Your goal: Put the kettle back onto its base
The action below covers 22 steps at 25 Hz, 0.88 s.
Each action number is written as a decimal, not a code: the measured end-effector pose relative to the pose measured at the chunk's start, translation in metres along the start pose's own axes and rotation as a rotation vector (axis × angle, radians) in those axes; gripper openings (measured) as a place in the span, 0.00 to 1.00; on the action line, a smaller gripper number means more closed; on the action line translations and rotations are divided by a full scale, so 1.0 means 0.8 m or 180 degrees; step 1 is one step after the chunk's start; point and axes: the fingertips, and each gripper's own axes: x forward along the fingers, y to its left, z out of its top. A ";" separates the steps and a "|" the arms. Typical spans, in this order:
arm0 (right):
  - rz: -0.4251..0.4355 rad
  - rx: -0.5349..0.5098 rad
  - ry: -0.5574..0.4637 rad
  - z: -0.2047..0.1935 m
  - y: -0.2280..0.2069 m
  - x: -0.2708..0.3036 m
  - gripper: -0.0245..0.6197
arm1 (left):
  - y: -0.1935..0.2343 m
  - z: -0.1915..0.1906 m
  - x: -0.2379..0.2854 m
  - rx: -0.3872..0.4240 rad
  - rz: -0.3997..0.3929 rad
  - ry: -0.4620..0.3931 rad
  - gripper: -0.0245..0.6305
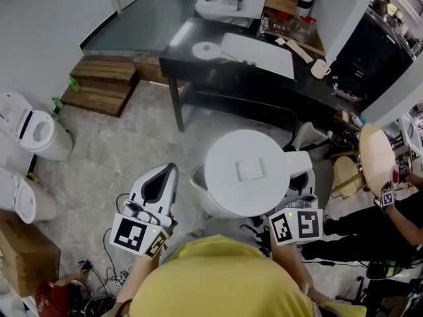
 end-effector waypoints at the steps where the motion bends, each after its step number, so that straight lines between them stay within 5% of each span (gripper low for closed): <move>1: 0.0017 0.0008 -0.0007 -0.001 -0.004 0.012 0.22 | 0.005 0.001 0.012 0.0007 0.0000 -0.0004 0.04; 12: 0.0234 -0.0021 -0.0004 0.002 -0.050 0.145 0.22 | 0.058 0.015 0.144 0.0007 0.0101 0.0003 0.04; 22: 0.0406 0.0006 0.0001 -0.010 -0.076 0.226 0.23 | 0.097 0.013 0.199 0.0027 0.0302 0.0029 0.04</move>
